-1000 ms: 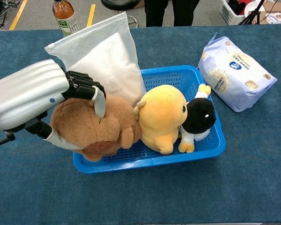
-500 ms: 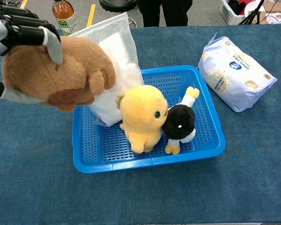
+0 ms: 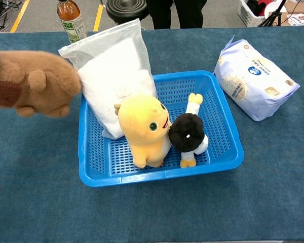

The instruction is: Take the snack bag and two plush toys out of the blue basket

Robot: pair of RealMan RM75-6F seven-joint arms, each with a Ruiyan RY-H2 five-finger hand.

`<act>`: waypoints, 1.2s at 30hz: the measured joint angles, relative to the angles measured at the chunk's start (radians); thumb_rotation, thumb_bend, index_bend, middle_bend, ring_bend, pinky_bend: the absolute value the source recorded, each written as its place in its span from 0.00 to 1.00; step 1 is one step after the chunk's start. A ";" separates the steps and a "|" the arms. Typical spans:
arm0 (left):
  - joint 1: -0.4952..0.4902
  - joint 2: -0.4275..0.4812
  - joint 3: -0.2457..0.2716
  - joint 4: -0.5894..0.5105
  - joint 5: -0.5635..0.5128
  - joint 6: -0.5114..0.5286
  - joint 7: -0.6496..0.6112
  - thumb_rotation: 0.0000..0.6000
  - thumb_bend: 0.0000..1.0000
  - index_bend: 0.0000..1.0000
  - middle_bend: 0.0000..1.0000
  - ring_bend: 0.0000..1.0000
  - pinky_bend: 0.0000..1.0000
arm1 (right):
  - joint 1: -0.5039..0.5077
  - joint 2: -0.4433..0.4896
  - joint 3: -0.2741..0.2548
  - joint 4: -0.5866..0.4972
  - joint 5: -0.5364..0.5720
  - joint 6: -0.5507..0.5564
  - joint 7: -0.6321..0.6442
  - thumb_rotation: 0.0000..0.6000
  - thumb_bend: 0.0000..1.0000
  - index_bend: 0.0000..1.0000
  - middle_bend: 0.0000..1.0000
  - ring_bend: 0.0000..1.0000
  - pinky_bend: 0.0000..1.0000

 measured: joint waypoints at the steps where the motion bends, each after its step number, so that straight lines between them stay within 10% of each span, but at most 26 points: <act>1: 0.001 0.004 0.001 -0.008 -0.039 -0.012 0.020 1.00 0.10 0.15 0.26 0.37 0.66 | 0.001 0.000 0.001 0.000 0.000 0.001 0.000 1.00 0.00 0.00 0.04 0.16 0.52; 10: 0.000 0.028 0.008 -0.092 -0.252 -0.076 0.133 1.00 0.10 0.04 0.10 0.34 0.66 | 0.012 0.003 0.023 0.002 -0.003 0.016 -0.001 1.00 0.00 0.00 0.04 0.16 0.52; 36: -0.107 -0.090 0.048 -0.001 0.344 -0.109 -0.437 1.00 0.10 0.14 0.00 0.06 0.34 | 0.016 0.014 0.041 0.031 0.029 0.009 0.024 1.00 0.00 0.00 0.05 0.16 0.52</act>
